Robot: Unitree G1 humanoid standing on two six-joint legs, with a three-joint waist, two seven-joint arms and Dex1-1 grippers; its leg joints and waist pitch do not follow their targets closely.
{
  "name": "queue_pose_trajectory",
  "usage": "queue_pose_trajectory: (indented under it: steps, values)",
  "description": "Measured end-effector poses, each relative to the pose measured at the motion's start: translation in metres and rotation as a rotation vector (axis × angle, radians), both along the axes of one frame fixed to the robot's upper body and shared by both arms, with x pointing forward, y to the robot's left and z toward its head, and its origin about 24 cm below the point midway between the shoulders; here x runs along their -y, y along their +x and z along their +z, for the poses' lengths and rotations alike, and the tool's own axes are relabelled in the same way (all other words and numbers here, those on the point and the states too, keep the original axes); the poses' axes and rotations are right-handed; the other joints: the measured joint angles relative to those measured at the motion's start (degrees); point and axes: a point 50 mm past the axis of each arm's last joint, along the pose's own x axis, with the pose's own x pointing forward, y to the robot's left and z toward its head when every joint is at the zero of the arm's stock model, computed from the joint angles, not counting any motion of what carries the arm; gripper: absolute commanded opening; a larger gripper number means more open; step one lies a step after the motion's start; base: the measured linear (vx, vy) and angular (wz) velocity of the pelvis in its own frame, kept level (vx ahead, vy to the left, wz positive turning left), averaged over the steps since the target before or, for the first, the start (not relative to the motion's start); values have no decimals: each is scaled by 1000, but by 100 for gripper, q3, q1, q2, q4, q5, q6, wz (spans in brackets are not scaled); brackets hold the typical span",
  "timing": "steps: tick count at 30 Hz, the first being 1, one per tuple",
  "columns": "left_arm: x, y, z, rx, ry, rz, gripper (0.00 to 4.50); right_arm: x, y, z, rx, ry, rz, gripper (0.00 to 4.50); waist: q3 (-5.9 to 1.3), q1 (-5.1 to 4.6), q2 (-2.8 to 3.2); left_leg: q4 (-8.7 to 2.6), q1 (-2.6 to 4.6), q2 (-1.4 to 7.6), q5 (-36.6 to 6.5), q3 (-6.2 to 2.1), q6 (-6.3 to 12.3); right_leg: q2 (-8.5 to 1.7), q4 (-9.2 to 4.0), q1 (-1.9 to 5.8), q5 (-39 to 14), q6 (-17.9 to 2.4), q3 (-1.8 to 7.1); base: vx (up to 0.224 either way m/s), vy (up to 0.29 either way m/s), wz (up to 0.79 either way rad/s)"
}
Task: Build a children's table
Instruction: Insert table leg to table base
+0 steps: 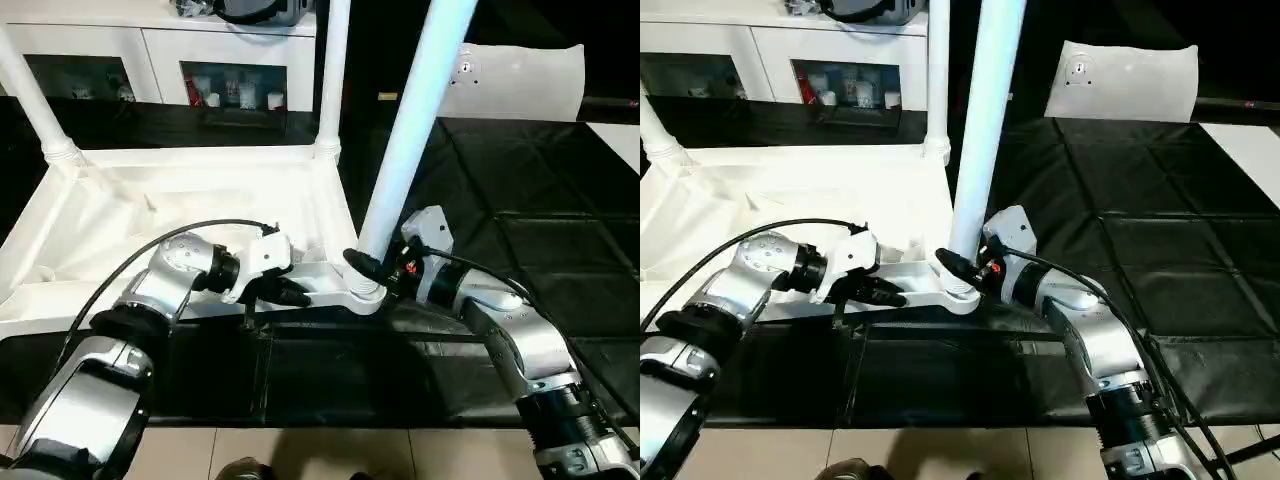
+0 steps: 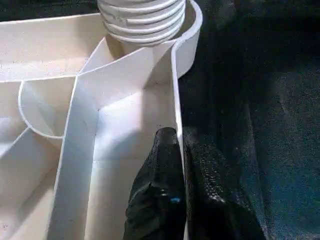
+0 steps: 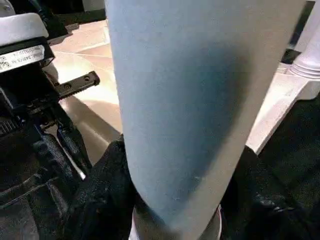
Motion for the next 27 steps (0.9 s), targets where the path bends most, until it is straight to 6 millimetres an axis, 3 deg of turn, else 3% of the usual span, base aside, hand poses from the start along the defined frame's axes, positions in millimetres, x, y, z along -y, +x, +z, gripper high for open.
queue_pose_trajectory:
  steps: [8,14,27]
  values:
    - [-1,-2,-1,-5,0,-1,0,4,-10,-4,-15,-16,17,190,-4,0,7,-3,23,0,0,0,-1,0,-1,19,-13,22,1,0,0,0]
    - [-1,-4,-4,-21,1,1,0,4,-11,-5,-28,-14,17,190,-2,-8,11,-22,75,-1,-2,0,-2,0,-33,74,-17,29,0,0,0,0]
    - [-2,-6,-3,-12,11,3,0,7,-4,-15,-133,172,-57,190,-3,-23,11,-31,79,-3,-2,0,-2,1,-37,77,-16,26,0,0,0,0]
